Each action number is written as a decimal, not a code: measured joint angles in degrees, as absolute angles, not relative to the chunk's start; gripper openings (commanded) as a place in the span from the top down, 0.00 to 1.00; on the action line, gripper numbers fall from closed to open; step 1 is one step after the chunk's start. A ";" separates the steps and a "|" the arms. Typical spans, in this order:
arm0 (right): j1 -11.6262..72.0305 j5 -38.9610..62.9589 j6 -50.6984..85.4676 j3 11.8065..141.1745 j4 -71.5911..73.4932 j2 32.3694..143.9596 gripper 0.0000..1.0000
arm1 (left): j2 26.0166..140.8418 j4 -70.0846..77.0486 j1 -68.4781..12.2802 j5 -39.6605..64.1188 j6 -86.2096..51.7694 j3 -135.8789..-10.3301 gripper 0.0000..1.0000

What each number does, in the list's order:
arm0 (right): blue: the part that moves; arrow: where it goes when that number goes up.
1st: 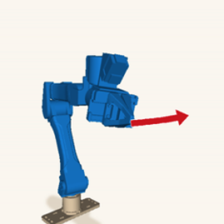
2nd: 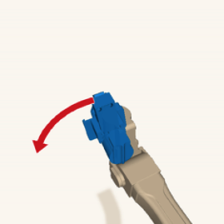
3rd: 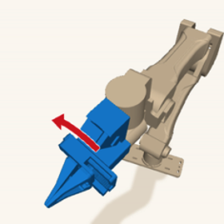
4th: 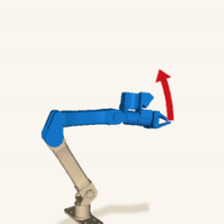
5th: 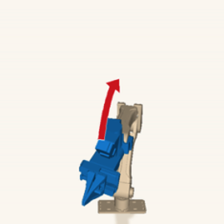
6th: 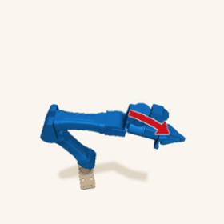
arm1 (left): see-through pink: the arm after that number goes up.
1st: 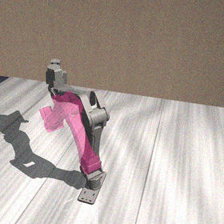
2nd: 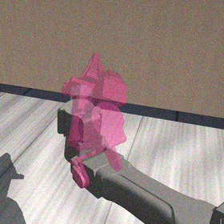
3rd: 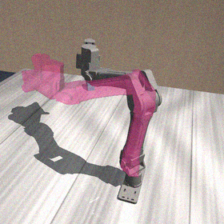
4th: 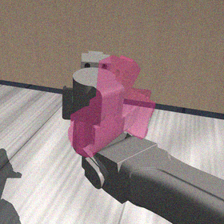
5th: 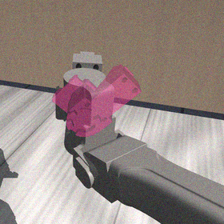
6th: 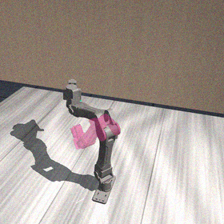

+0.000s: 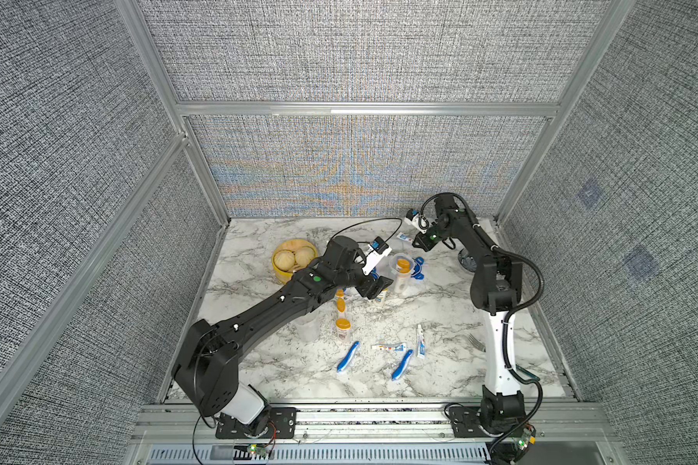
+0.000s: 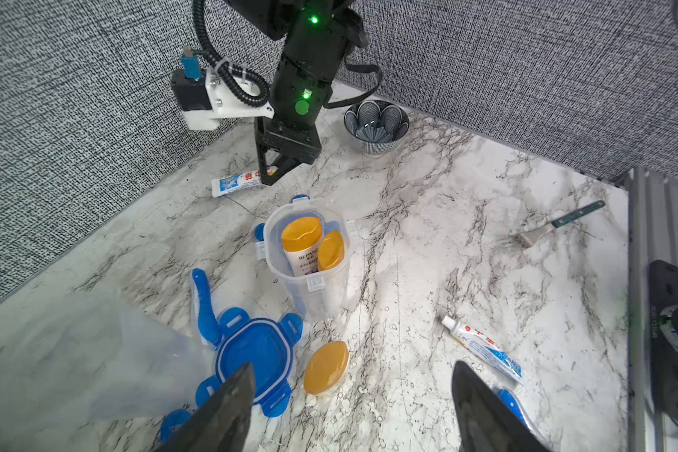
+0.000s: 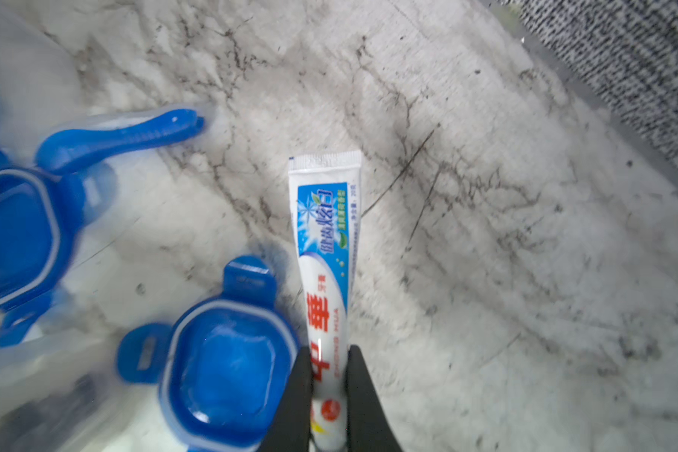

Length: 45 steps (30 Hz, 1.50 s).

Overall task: Pack away toiletry kits
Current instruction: Pick up the toiletry item from the center of the board.

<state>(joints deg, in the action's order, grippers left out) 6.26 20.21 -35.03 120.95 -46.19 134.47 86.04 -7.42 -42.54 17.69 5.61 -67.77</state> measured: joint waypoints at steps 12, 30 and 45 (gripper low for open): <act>6.48 27.27 -14.72 74.24 -24.10 96.55 0.93 | 83.44 -4.73 -42.54 19.73 -4.29 -66.83 0.22; 15.53 28.69 2.09 58.35 2.46 85.21 0.91 | 80.36 -1.28 -42.54 20.51 -6.26 -60.82 0.22; 16.84 26.83 5.37 57.25 12.34 92.40 0.86 | 80.40 -0.93 -42.54 19.88 -6.28 -60.42 0.22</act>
<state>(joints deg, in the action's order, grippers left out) 16.84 26.83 5.37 57.25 12.34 92.40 80.40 -0.93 -42.54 19.88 -6.28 -60.42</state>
